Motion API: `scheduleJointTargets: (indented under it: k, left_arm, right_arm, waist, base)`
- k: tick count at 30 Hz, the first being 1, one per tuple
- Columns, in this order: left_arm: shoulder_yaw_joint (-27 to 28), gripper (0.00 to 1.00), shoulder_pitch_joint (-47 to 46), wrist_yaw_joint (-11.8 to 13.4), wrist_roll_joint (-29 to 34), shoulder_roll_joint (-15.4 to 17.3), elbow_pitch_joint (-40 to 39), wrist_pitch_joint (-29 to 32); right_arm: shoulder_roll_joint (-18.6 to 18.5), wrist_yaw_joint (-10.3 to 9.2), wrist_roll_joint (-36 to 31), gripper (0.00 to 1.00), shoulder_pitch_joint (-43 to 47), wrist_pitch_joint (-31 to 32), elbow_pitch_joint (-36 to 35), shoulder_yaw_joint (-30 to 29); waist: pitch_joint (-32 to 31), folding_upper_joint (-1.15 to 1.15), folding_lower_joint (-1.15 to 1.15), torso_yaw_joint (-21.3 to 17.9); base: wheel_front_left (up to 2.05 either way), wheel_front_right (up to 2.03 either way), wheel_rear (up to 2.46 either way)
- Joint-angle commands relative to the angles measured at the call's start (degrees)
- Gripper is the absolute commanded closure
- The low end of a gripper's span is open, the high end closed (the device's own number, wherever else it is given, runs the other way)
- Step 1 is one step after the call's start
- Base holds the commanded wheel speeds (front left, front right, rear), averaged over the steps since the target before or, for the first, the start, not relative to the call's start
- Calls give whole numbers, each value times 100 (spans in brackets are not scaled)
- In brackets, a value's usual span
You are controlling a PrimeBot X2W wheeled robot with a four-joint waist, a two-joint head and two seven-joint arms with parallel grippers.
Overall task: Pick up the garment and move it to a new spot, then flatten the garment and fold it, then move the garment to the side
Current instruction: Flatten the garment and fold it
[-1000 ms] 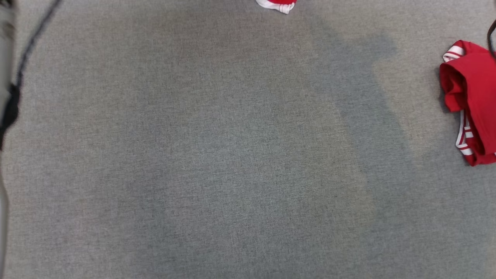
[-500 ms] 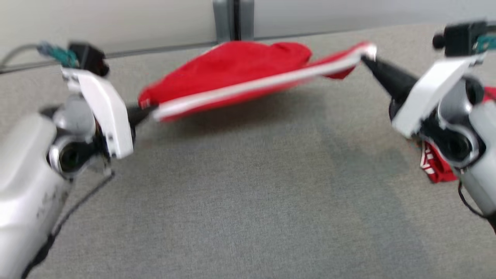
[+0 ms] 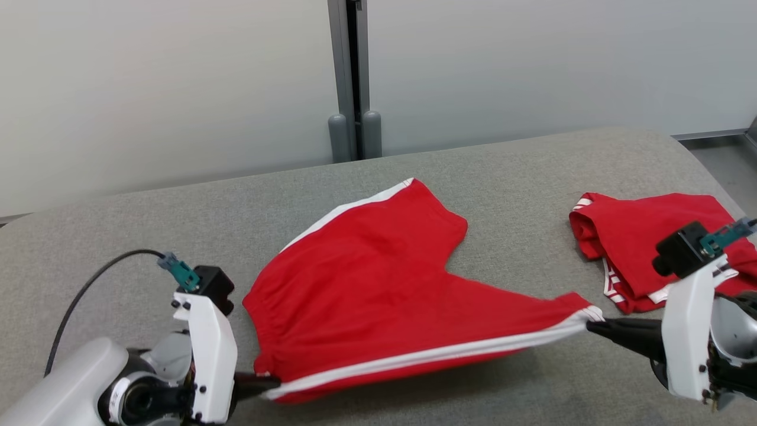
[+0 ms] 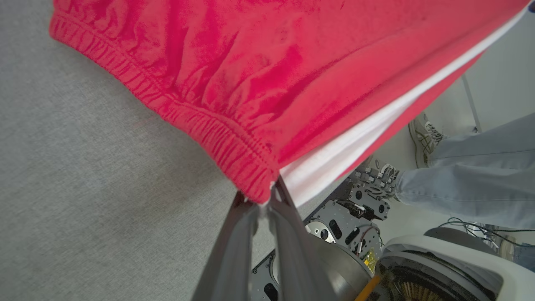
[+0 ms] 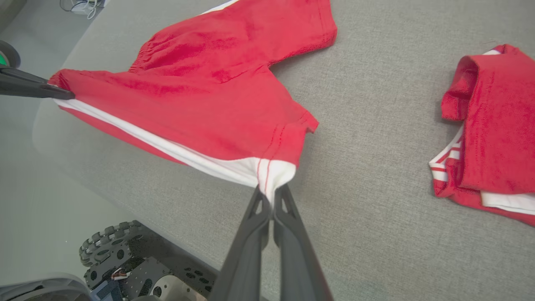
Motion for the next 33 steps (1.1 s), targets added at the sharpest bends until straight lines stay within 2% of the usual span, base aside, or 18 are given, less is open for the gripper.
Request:
scheduleJointTargets:
  k: [1,4,7,13,14,19,24,28,33]
  left_arm:
    - [-32,100,163,147,-100,173,-226,180]
    - [-58,100,239,345,-223,316,-587,426]
    - [-40,100,154,514,-393,413,-798,743]
    - [129,100,-475,704,-669,397,-772,1333]
    - [129,100,-475,704,-669,397,-772,1333]
    - [242,100,-1179,782,-838,228,-491,1781]
    - [305,100,-1933,908,-897,29,-164,2227]
    - [456,100,-2523,1030,-864,-158,75,2300]
    - [546,100,-3095,1121,-826,-417,384,2334]
  right_arm:
    - [-129,-16,-26,100,269,229,-225,-270]
    - [-89,-16,-118,100,573,541,-549,-746]
    - [116,-16,-238,100,691,928,-710,-1167]
    - [716,-16,-568,100,41,1769,-539,-1926]
    - [716,-16,-568,100,41,1769,-539,-1926]
    - [1282,-16,-942,100,-986,2361,-14,-2248]
    - [1800,-16,-1358,100,-2064,2676,820,-2492]
    - [2138,-16,-1658,100,-2836,2746,1449,-2669]
    - [2378,-15,-2010,100,-3609,2567,2089,-2804]
  waist:
    - [23,0,0,15]
    - [103,0,0,48]
    - [282,0,0,105]
    - [928,0,0,302]
    - [928,0,0,302]
    - [1517,0,0,523]
    - [1992,0,0,764]
    - [2335,0,0,950]
    - [2742,0,0,1142]
  base:
    - [0,0,0]
    - [0,0,0]
    - [0,0,0]
    - [0,0,0]
    - [0,0,0]
    - [0,0,0]
    - [0,0,0]
    - [0,0,0]
    - [0,0,0]
